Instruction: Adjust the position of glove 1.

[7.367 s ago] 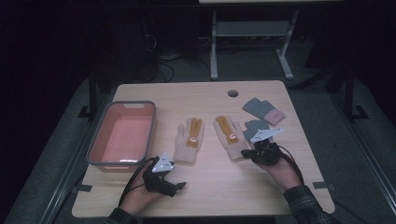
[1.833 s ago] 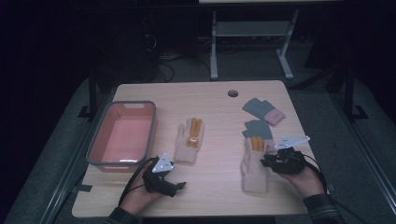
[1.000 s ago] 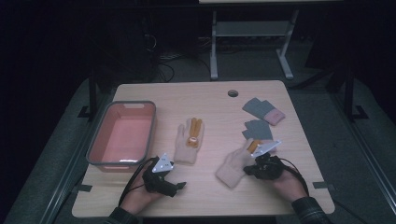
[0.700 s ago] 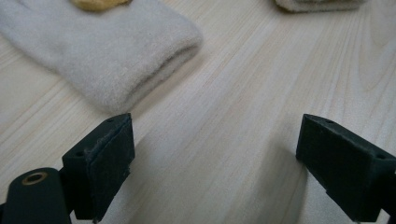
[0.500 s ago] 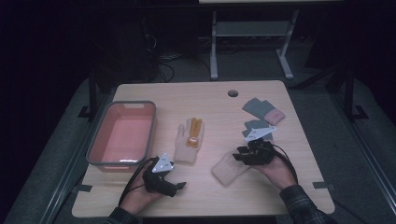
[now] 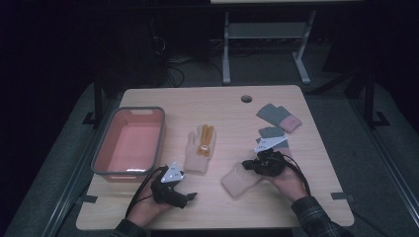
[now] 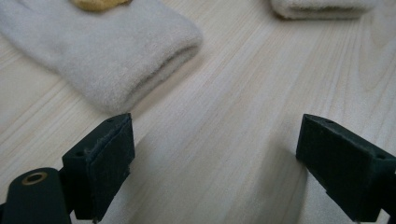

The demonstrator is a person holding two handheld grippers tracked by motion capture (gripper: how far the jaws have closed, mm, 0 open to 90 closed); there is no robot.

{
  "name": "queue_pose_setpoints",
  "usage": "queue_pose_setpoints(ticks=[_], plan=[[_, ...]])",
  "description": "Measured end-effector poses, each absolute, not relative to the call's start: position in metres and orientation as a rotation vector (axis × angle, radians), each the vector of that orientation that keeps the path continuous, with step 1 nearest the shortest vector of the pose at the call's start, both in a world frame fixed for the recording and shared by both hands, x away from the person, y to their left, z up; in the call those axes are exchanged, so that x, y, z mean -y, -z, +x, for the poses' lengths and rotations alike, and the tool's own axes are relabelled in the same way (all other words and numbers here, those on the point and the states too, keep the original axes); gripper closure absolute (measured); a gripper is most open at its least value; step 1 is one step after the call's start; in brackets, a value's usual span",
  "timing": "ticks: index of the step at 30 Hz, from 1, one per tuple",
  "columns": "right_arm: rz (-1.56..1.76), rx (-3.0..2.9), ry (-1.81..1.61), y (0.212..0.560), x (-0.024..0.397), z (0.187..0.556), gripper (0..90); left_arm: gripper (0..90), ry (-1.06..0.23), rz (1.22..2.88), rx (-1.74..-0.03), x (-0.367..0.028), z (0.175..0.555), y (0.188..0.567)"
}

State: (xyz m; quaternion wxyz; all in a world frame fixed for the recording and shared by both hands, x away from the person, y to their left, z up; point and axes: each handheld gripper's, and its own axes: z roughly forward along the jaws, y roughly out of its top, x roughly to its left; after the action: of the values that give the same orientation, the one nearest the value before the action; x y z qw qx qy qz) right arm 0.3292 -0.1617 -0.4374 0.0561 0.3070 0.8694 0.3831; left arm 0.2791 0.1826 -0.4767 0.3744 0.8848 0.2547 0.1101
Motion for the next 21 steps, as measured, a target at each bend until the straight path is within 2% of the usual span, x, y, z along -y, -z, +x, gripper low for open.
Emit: queue_pose_setpoints(ticks=[3, 9, 13, 14, 16, 20, 21], plan=[[0.862, -2.608, -1.238, 0.422, 0.154, 0.318, 88.7, 10.8, -0.279, 2.265, -0.654, -0.183, 0.279, 0.477], [0.741, -2.627, -1.325, 0.422, 0.132, 0.306, 88.1, 10.8, -0.278, 2.261, -0.656, -0.182, 0.279, 0.477], [0.734, -2.679, -1.255, 0.43, 0.126, 0.307, 79.1, 10.8, -0.275, 2.26, -0.66, -0.182, 0.279, 0.477], [0.734, -2.679, -1.255, 0.43, 0.126, 0.307, 79.1, 10.8, -0.275, 2.26, -0.66, -0.182, 0.279, 0.477], [0.771, -2.688, -1.224, 0.433, 0.13, 0.304, 70.9, 10.8, -0.274, 2.258, -0.662, -0.182, 0.278, 0.477], [0.807, -2.693, -1.17, 0.436, 0.139, 0.301, 72.4, 10.8, -0.273, 2.258, -0.661, -0.182, 0.278, 0.477], [0.849, -2.692, -1.133, 0.44, 0.148, 0.3, 79.0, 10.8, -0.275, 2.263, -0.658, -0.182, 0.279, 0.477]])
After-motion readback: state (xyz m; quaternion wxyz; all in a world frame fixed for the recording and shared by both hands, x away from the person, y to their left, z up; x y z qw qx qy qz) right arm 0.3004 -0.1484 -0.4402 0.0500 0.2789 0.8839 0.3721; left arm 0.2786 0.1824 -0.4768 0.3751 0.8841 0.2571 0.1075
